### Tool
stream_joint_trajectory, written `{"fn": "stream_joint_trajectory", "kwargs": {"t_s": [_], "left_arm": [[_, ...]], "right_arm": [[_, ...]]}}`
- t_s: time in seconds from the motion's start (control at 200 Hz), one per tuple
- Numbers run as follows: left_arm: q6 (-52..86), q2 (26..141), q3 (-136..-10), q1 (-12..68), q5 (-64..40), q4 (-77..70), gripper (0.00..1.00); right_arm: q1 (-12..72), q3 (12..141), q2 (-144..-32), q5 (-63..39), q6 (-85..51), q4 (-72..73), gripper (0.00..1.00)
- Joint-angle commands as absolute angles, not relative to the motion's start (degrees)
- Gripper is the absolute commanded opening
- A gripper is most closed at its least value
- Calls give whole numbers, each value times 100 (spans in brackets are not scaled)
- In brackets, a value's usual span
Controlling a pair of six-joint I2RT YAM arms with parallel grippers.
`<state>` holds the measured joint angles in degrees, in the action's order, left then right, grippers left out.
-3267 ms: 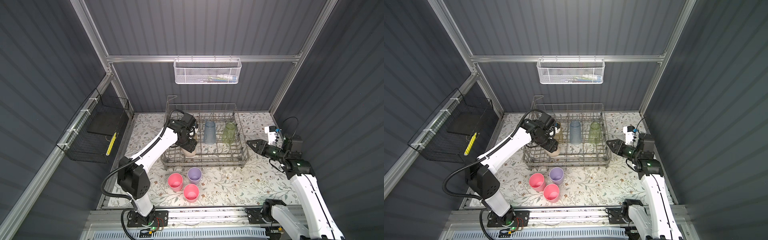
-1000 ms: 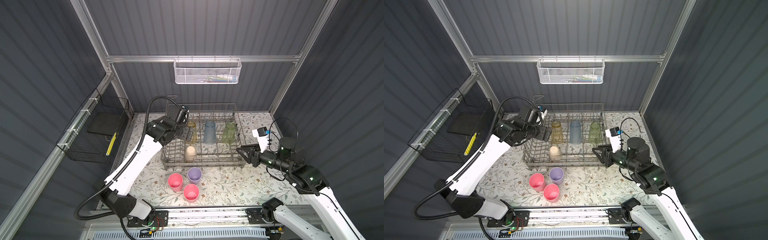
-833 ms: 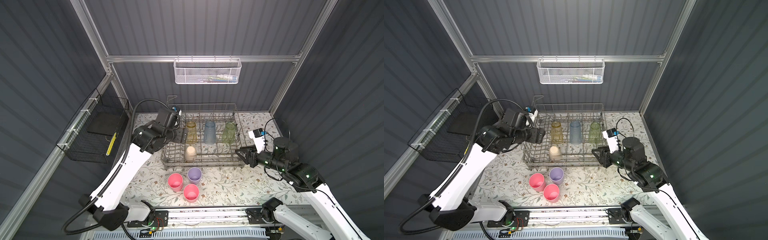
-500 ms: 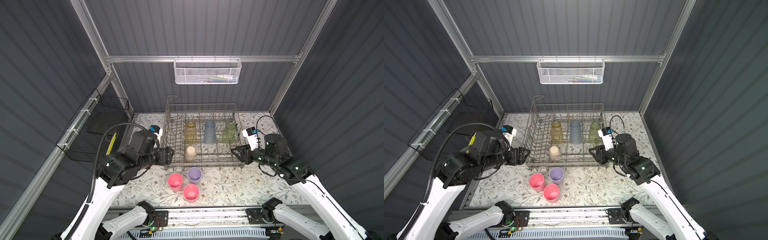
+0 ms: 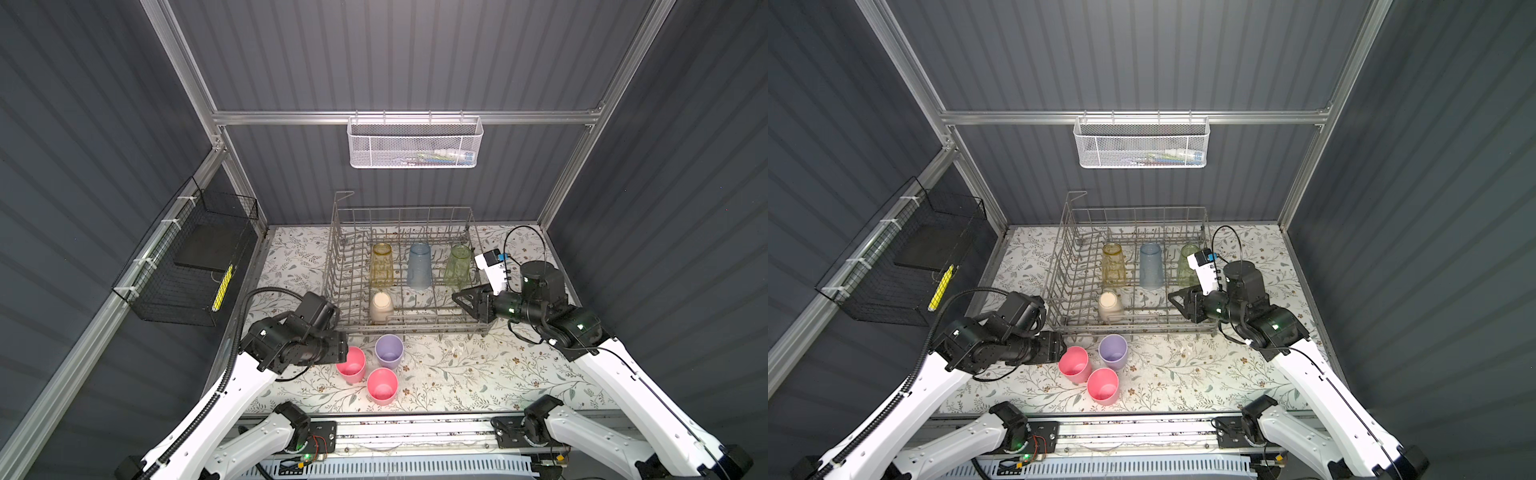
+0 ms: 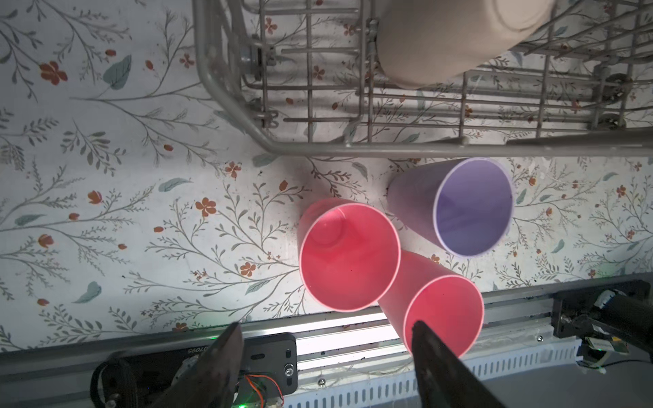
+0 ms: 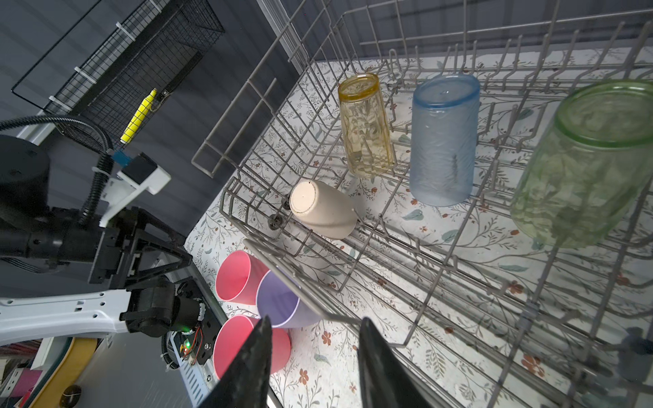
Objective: Load cups into a dish rack
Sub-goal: Pick up the cup from the bottom-center of the table.
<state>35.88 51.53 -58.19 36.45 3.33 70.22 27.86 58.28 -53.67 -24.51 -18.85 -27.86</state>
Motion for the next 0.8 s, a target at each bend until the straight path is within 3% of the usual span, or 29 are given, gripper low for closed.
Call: {"fn": "stream_joint_trajectory", "kwargs": {"t_s": [0.0, 0.565, 0.795], "left_arm": [[4133, 5042, -5278, 3682, 462, 6741, 70], [4351, 5338, -4141, 3681, 358, 5418, 46], [4395, 5450, -3978, 3683, 385, 5169, 31]], "right_arm": [[2821, 5772, -5452, -2585, -1920, -2602, 42], [2821, 5634, -5528, -2547, -1851, -2614, 42], [2819, 5607, -5570, -2513, -1854, -2602, 43]]}}
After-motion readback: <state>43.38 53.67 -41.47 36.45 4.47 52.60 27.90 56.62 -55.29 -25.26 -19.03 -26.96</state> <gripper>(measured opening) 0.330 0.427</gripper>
